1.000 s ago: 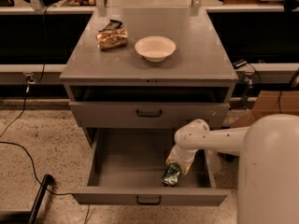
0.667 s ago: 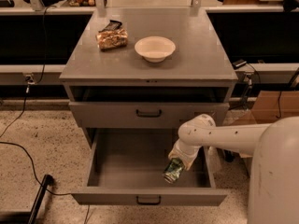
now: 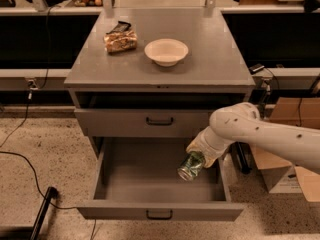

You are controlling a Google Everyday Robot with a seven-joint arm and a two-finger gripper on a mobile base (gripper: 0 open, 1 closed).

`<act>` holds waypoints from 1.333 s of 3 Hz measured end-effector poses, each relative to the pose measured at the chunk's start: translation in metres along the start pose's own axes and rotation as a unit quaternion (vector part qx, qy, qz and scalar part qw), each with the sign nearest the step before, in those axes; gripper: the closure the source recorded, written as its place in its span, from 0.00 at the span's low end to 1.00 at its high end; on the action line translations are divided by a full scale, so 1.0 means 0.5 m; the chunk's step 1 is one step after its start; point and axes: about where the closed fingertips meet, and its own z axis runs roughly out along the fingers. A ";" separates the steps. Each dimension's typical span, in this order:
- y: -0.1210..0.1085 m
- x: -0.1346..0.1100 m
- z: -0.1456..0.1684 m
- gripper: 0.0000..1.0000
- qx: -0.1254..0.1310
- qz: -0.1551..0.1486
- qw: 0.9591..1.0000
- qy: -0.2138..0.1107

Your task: Pick green can from middle drawer and place on counter

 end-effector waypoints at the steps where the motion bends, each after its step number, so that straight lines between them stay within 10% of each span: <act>1: -0.067 0.015 -0.174 1.00 0.024 -0.009 1.000 0.011; 4: -0.215 0.040 -0.631 1.00 0.002 -0.022 0.998 0.061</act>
Offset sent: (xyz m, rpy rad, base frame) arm 0.0119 0.0032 0.2633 -0.0379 -0.1283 0.0621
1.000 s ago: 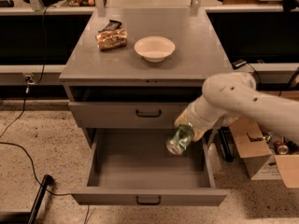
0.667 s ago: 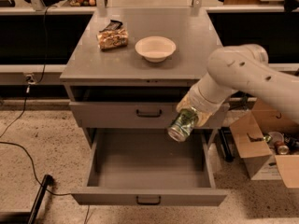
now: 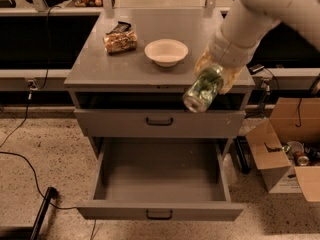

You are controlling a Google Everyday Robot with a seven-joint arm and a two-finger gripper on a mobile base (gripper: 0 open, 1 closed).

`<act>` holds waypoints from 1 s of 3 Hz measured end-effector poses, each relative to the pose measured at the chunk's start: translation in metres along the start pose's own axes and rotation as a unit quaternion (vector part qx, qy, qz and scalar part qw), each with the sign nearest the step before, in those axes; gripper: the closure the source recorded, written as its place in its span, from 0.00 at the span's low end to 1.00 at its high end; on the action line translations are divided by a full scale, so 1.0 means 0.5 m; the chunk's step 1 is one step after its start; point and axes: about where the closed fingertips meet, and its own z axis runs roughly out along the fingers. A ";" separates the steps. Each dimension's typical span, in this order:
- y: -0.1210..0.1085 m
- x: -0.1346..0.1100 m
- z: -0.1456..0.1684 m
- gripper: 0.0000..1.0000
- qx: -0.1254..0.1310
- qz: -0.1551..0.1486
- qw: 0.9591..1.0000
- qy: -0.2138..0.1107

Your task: Pick green can from middle drawer and place on counter

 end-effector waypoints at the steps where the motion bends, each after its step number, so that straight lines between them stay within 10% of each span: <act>1: -0.056 0.079 0.000 1.00 -0.016 0.045 0.999 0.002; 3: -0.098 0.256 0.088 1.00 0.003 0.165 0.986 0.009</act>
Offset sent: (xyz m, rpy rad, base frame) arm 0.1890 -0.0420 0.0326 0.1706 -0.0043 -0.3927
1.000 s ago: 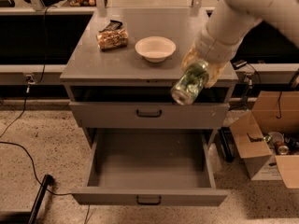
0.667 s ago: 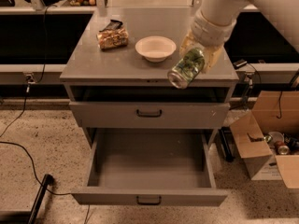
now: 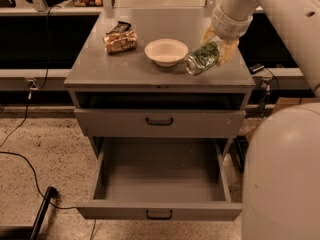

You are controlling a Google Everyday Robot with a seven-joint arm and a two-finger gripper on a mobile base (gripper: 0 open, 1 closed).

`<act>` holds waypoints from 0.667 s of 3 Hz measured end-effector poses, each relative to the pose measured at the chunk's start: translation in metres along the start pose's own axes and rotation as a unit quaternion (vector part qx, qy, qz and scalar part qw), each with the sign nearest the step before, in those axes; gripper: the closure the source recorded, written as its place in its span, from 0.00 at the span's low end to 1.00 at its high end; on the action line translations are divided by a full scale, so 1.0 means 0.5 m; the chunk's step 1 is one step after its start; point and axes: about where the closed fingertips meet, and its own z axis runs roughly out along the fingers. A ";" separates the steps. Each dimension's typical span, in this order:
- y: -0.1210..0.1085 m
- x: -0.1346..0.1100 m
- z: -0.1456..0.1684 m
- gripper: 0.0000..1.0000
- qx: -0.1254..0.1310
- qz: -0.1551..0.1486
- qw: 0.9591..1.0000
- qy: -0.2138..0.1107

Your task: Pick green can from middle drawer and place on counter

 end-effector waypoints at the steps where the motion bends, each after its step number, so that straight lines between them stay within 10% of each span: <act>1: -0.011 0.009 -0.006 0.81 0.010 0.002 1.000 0.003; 2: -0.009 0.008 0.013 0.58 0.004 0.001 1.000 0.000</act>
Offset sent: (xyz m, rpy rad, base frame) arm 0.0064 -0.0006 -0.0087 0.0013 0.0082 -0.0021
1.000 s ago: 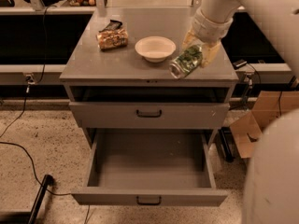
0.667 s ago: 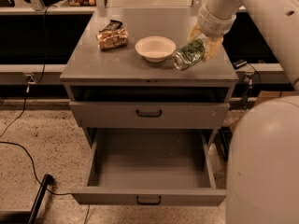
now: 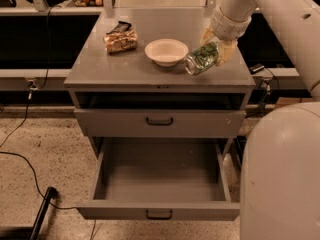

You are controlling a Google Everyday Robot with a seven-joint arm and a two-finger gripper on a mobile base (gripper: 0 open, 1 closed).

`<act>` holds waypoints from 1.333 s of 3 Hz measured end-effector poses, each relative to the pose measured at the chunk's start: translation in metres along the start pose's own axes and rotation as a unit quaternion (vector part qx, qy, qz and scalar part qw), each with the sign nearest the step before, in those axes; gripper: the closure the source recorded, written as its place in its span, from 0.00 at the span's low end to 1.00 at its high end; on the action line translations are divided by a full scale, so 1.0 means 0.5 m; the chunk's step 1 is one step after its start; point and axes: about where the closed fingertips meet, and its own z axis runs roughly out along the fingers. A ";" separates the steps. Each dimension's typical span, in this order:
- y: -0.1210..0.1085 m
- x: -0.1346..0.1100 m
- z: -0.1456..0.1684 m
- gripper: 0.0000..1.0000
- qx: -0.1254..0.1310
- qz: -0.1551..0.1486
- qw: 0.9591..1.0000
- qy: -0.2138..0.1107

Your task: Pick green can from middle drawer and place on counter

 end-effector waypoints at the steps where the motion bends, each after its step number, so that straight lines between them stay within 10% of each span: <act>1: -0.002 -0.001 0.009 0.34 0.000 -0.001 1.000 -0.001; 2: -0.004 -0.002 0.016 0.11 -0.001 -0.001 1.000 -0.002; 4: -0.004 -0.003 0.024 0.00 -0.003 -0.001 1.000 -0.003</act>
Offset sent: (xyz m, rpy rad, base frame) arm 0.0017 0.0016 -0.0032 0.0007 0.0014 0.0018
